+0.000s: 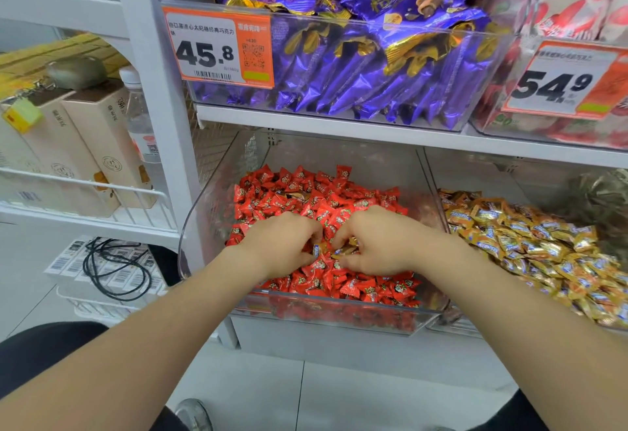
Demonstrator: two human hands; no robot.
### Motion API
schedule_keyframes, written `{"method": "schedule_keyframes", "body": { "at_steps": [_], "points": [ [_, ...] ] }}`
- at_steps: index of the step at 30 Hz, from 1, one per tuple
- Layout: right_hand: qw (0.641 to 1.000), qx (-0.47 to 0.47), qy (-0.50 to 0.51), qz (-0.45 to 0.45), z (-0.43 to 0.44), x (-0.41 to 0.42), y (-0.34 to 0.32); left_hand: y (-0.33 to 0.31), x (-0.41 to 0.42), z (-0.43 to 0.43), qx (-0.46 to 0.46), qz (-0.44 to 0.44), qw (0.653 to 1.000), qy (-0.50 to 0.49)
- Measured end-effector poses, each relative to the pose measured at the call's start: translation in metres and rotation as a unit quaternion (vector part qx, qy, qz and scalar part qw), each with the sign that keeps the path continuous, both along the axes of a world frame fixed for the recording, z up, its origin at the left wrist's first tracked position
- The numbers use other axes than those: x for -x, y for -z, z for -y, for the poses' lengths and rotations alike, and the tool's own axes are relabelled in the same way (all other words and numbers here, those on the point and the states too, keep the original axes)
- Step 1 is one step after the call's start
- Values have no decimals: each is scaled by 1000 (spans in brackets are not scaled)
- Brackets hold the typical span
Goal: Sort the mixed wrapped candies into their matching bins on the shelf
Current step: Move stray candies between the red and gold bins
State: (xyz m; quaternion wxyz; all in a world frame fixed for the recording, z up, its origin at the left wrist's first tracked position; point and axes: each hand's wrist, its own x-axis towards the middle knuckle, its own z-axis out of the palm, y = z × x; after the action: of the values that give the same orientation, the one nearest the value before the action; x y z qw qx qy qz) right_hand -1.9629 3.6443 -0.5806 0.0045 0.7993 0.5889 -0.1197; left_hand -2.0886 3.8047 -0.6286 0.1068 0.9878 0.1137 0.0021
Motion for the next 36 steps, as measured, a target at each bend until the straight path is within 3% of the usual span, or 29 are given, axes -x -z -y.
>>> {"method": "schedule_keyframes", "body": {
  "at_steps": [5, 10, 13, 18, 21, 27, 32, 36],
  "points": [
    [1000, 13, 16, -2, 0, -5, -1, -4, 2, 1, 70, 5, 997, -27],
    [989, -111, 93, -42, 7, -12, -16, -11, 5, 0, 34, 29, 993, -114],
    [985, -156, 75, 0, 4, -12, -11, -11, 4, -2, 56, 58, 988, -135],
    [999, -38, -21, 23, -8, 2, 4, -11, 5, -7, 61, 64, 988, -123],
    [997, 25, -30, 71, -12, 4, 3, -3, 7, -9, 52, 71, 992, -85],
    [986, 32, 93, 137, 6, -11, -18, -7, -2, 4, 21, 48, 997, -49],
    [984, 34, 114, 130, 13, -1, -22, -4, -11, 17, -34, 21, 999, -18],
    [985, -27, 123, 114, 15, -2, -20, -1, -18, 17, -96, 12, 995, 0]
  ]
}}
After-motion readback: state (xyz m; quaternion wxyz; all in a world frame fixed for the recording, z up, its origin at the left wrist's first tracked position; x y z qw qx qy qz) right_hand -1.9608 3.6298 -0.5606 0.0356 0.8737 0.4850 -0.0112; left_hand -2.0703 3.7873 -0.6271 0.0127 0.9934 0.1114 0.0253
